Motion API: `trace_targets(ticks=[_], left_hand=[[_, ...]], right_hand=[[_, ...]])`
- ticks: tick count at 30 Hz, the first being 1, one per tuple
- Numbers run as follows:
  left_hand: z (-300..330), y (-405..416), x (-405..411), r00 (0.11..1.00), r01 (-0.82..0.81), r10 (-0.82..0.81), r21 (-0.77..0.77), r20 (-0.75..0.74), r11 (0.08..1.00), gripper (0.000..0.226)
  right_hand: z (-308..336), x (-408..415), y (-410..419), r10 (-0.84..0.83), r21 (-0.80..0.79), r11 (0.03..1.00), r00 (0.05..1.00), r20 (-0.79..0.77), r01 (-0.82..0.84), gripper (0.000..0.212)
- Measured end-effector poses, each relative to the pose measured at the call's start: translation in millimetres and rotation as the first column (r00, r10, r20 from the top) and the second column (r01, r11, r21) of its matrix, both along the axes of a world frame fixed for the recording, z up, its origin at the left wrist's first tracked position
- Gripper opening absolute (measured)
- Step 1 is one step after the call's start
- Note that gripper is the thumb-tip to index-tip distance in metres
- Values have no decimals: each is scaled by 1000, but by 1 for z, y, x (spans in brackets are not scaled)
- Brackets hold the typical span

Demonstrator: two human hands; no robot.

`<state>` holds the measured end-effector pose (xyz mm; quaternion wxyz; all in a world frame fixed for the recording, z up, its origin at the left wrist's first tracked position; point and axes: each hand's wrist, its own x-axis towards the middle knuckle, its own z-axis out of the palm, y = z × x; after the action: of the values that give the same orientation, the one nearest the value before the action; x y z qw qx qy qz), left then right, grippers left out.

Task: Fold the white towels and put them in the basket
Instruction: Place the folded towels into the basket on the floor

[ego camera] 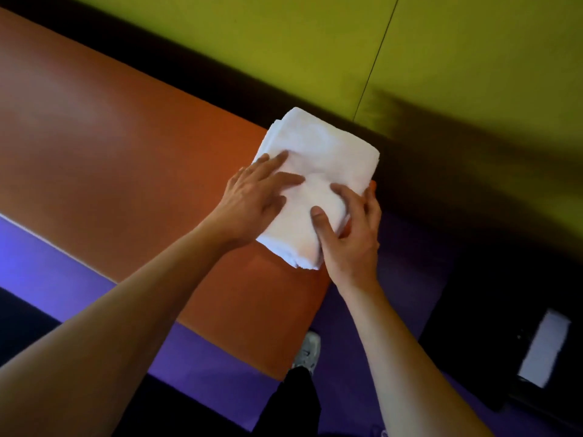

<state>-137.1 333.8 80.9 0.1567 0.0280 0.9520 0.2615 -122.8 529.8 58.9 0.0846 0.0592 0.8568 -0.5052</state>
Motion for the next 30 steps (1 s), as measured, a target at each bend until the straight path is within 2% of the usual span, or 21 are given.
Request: trace_targets(ticks=[2, 4, 8, 11, 13, 15, 20, 26, 30], left_hand=[[-11, -13, -7, 995, -41, 35, 71, 95, 997, 42], [-13, -21, -14, 977, -84, 49, 162, 206, 983, 39], [-14, -29, -25, 933, -146, 11, 347, 361, 926, 37], [-17, -27, -27, 904, -201, 16, 392, 427, 898, 37], [-20, -25, -25, 895, -238, 44, 394, 443, 888, 37], [-21, -21, -18, 886, -285, 64, 428, 460, 858, 37], [-27, 7, 37, 854, -411, 77, 576, 514, 706, 45], [-36, 36, 65, 872, -434, 192, 529, 450, 729, 57], [-31, 58, 70, 849, -512, 272, 579, 453, 634, 50]], right_hand=[[-2, 1, -2, 53, -157, 987, 985, 166, -27, 55], [-4, 1, -5, 108, -191, 979, 968, 228, -65, 68], [-6, -4, -5, 129, -125, 987, 951, 281, -97, 72], [-4, -8, -2, 105, -3, 994, 940, 326, -110, 69], [-3, -9, -3, 100, 5, 994, 936, 337, -108, 68], [-5, -8, 0, 93, -79, 994, 936, 340, -70, 66], [-6, 9, 36, 154, -239, 968, 922, 356, -70, 62], [-15, 28, 60, 175, -334, 941, 930, 322, -61, 69], [-17, 26, 73, 157, -362, 931, 948, 278, -48, 67]])
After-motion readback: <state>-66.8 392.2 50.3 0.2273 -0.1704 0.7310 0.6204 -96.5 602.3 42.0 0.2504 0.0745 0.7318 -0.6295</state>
